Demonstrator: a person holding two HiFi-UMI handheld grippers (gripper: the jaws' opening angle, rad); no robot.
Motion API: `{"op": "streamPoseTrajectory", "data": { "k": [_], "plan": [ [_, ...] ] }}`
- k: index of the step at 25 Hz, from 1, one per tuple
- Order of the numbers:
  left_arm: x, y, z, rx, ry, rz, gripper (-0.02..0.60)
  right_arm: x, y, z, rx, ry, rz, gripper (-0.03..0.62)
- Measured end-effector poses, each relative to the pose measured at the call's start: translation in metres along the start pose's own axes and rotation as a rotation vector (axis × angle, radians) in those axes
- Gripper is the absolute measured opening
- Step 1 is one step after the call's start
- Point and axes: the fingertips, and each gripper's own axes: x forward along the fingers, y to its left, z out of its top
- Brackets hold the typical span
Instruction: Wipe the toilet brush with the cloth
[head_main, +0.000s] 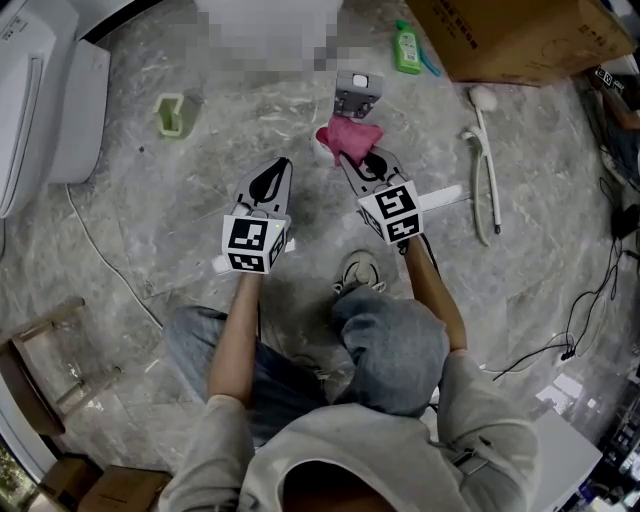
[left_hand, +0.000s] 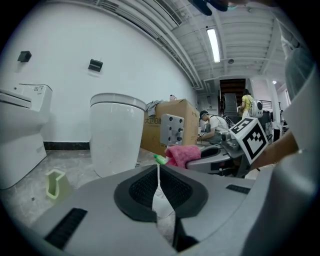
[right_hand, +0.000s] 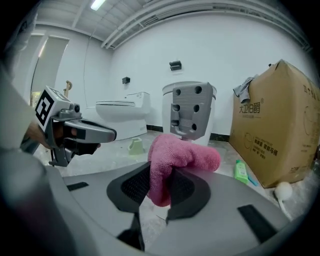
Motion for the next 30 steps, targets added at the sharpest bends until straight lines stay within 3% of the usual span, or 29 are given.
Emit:
{"op": "streamPoseTrajectory", "data": {
  "k": [9,23,30],
  "plan": [
    [-0.006,0.010,-0.003,0.002,0.013,0.029,0.028,0.029,-0.017,-0.009,0.043,0.026,0.021,0.095],
    [-0.004,0.013,-0.009,0.007,0.034,0.029,0.028,0.056,-0.014,-0.087,0.158,0.187,0.050,0.095],
    [-0.007,0.014,-0.005,0.003,0.022,0.031,0.028,0.049,0.004,-0.088,0.127,0.193,0.064,0.095]
  ]
}}
